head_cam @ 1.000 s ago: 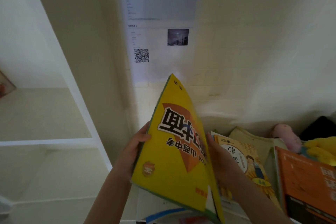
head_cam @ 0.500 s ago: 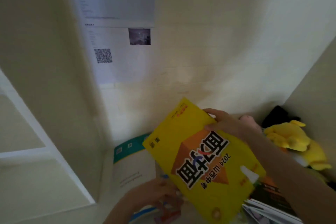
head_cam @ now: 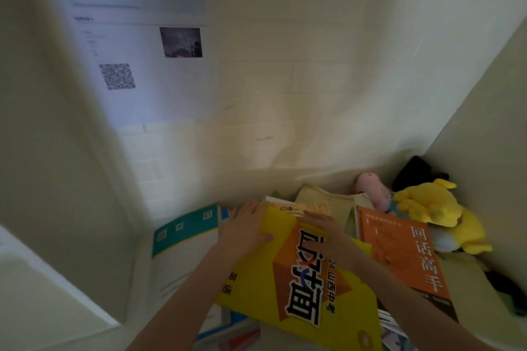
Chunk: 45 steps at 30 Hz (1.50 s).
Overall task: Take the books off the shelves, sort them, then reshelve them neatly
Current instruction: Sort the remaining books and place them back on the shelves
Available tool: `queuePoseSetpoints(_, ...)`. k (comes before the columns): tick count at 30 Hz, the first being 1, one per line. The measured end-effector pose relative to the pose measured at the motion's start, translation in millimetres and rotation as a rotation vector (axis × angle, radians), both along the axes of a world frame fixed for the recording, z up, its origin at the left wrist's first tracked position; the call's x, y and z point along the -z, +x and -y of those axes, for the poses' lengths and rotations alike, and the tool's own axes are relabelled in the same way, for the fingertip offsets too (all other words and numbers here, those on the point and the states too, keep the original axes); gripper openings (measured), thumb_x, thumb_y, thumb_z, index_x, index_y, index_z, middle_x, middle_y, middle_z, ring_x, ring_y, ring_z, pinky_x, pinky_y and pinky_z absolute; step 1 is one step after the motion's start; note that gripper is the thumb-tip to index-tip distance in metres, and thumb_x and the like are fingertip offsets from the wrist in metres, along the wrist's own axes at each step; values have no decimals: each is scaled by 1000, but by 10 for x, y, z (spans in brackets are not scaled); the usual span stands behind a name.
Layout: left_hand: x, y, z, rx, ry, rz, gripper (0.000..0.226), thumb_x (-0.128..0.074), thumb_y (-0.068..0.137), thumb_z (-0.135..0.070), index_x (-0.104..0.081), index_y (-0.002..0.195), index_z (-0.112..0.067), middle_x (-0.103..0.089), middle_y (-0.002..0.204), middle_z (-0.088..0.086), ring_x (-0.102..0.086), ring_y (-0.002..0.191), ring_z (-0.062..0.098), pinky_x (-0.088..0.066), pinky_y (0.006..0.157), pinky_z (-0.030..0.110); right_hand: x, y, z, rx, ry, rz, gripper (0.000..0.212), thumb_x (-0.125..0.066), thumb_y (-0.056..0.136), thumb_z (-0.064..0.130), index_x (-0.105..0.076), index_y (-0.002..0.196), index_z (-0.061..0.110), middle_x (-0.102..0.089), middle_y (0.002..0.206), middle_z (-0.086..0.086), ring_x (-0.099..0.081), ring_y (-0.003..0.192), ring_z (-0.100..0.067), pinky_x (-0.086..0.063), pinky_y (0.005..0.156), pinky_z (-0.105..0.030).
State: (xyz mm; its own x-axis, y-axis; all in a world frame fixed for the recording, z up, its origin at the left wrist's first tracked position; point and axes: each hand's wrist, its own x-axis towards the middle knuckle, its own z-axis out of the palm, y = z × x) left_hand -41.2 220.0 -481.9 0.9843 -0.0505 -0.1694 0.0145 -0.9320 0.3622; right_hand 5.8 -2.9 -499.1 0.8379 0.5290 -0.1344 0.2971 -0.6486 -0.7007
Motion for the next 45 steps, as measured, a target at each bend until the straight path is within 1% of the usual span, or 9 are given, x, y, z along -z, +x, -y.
queuePoseSetpoints(4,3,337,4,146,278,-87,82,-56,84,-59,-20,150,-26,-19,156,3,-18,143,25,2,116,50,79,-171,230,54,23,-85,48,-71,84,27,-49,124,41,-33,145,14,-23,143,-16,-29,114,-46)
queuePoseSetpoints(8,-145,488,19,192,311,-116,82,-75,64,-62,-42,132,-30,-39,135,5,-34,127,25,-28,106,41,107,-216,288,46,53,-92,52,-70,86,22,-51,133,34,-32,146,22,-24,141,-7,-29,116,-37)
queuePoseSetpoints(20,241,-493,-470,-538,-385,-208,49,-73,73,-55,-46,101,-24,-60,99,-3,-65,75,20,-55,75,37,228,-298,292,110,65,-64,45,-57,86,51,-42,128,49,-20,146,26,-18,142,-6,-30,114,-30)
queuePoseSetpoints(24,402,-800,-168,-747,-682,-174,38,-67,85,-37,-43,103,-14,-58,97,6,-63,62,15,-50,57,29,289,-335,143,-49,-184,35,92,-18,64,92,-17,144,47,6,151,25,9,141,0,-4,119,-36)
queuePoseSetpoints(30,496,-921,64,-544,-867,-353,32,-51,94,-41,-57,109,-13,-65,96,4,-65,83,22,-54,71,36,296,-88,85,18,-103,-23,76,-54,84,54,-22,150,34,-2,155,21,5,148,-8,-9,120,-37)
queuePoseSetpoints(33,575,-850,-134,-624,-650,-99,21,-48,97,-34,-59,107,-20,-61,115,7,-59,102,23,-48,90,38,321,-66,81,32,-43,-51,72,-62,87,41,-26,149,34,-4,152,23,5,147,-8,-10,119,-37)
queuePoseSetpoints(36,760,-732,-368,-647,-345,-76,66,-55,90,-48,-30,145,-20,-25,151,11,-26,138,28,-27,111,40,339,-69,59,57,-28,-44,71,-63,88,38,-27,148,34,-6,154,21,4,147,-8,-10,120,-38)
queuePoseSetpoints(39,963,-627,-441,-637,-206,-248,102,-57,77,-69,-2,151,-24,1,158,12,-4,144,34,-20,114,51,351,-59,51,59,-30,-47,71,-64,87,38,-27,148,34,-6,153,22,4,147,-8,-9,119,-37)
queuePoseSetpoints(45,1084,-583,-457,-592,-77,-320,105,-60,77,-65,1,150,-20,-2,155,15,-11,141,38,-27,111,50,327,-67,66,69,-29,-43,73,-64,84,41,-28,147,34,-7,153,21,2,146,-7,-9,119,-37)
